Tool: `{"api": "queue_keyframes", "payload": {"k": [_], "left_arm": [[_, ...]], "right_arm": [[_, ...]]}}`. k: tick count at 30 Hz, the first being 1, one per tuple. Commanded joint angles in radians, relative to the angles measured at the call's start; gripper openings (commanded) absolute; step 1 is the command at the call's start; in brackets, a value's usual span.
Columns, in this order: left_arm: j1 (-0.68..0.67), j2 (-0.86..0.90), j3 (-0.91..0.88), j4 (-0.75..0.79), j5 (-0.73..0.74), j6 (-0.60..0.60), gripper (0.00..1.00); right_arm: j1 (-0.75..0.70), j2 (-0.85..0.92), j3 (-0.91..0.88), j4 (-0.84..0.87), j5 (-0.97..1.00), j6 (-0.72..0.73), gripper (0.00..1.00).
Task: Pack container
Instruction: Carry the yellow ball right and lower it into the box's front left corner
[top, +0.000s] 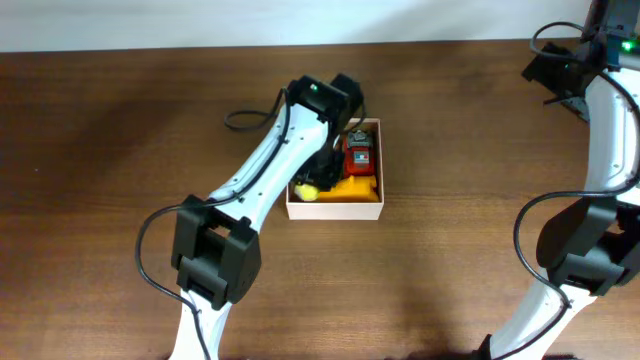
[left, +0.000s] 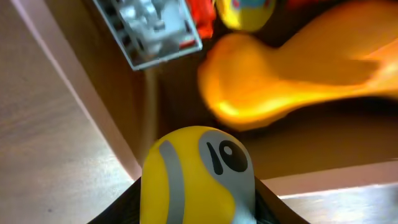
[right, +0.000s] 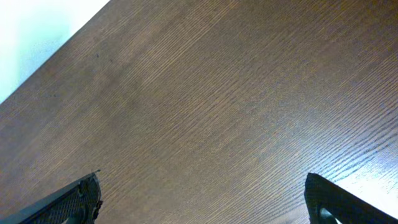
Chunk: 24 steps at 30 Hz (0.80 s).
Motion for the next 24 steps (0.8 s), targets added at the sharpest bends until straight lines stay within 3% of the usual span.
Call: {"api": "queue_keyframes", "payload": {"k": [1,8,17,24], "left_arm": [[0.002,0.007,-0.044,0.036,-0.012,-0.016,0.43],[0.002,0.007,-0.090,0.130,-0.012,-0.016,0.43],[0.002,0.007,-0.090,0.111,-0.012,-0.013,0.56],[0.002,0.006,-0.073,0.091,-0.017,-0.012,0.56]], "right_arm": [[0.001,0.000,-0.002,0.001,-0.001,0.012,0.99],[0.001,0.000,-0.002,0.001,-0.001,0.012,0.99],[0.001,0.000,-0.002,0.001,-0.001,0.012,0.99],[0.001,0.000,-0.002,0.001,-0.001,0.012,0.99]]}}
